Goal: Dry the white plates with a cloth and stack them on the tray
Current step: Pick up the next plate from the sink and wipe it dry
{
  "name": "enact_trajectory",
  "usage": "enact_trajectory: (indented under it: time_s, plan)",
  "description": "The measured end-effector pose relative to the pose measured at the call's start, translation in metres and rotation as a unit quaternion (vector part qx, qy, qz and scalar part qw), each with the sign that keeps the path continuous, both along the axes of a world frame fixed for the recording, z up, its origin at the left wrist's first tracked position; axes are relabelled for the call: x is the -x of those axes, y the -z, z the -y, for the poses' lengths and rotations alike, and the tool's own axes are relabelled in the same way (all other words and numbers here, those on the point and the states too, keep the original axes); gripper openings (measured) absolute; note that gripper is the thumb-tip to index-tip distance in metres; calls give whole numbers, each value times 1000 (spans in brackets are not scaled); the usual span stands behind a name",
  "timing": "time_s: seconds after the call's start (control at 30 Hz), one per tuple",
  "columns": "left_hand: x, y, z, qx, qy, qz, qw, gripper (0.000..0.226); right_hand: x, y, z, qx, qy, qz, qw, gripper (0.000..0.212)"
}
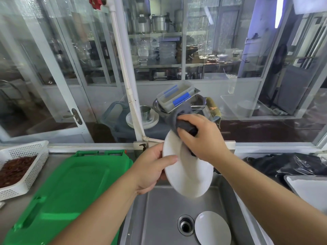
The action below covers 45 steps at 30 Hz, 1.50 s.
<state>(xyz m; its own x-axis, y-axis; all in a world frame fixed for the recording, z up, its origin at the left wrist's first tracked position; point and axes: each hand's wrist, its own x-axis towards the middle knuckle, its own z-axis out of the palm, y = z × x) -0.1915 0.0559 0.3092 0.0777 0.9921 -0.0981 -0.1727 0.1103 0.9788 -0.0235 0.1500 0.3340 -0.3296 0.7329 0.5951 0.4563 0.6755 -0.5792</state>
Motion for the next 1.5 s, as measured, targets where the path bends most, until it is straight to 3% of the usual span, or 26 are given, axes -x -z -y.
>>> enact_trajectory:
  time_s: [0.1,0.17,0.3,0.43,0.53,0.63,0.73,0.83,0.93,1.03,1.13,1.23,1.33,1.5]
  plan:
    - [-2,8,4,-1,-16,15,1000,21,9,-12,13,-110,-107,71,986,36]
    - [0,12,8,-13,-19,26,999,24,11,-15,12,-129,-107,69,983,34]
    - [2,10,15,-41,-33,50,997,37,8,-15,-5,-2,35,14,999,27]
    - [1,4,17,-81,-88,72,990,39,-7,-11,-26,188,87,-83,975,15]
    - [-1,0,13,-112,-119,60,985,34,-10,5,-26,333,89,-200,917,13]
    - [-4,2,10,-154,-138,3,978,30,-8,27,-19,457,76,-358,811,13]
    - [-6,5,10,-174,-156,-46,971,33,-5,51,-9,527,49,-438,726,19]
    - [-10,9,11,-166,-138,-63,974,41,-7,63,-2,541,54,-463,701,22]
    - [-13,7,11,-109,-107,-24,988,51,-12,65,-1,499,63,-462,730,14]
    - [-5,-3,6,-38,-92,56,993,40,-18,60,-3,449,64,-430,781,15]
    - [10,-15,3,16,-112,85,990,46,-22,51,-4,426,57,-398,810,7]
    - [19,-19,2,30,-110,72,991,32,-23,45,-7,392,60,-360,844,6]
    - [17,-18,2,12,-100,46,994,33,-22,35,-9,345,60,-282,893,8]
    - [7,-11,2,-15,-60,-44,997,25,-14,5,-16,180,36,-106,977,17]
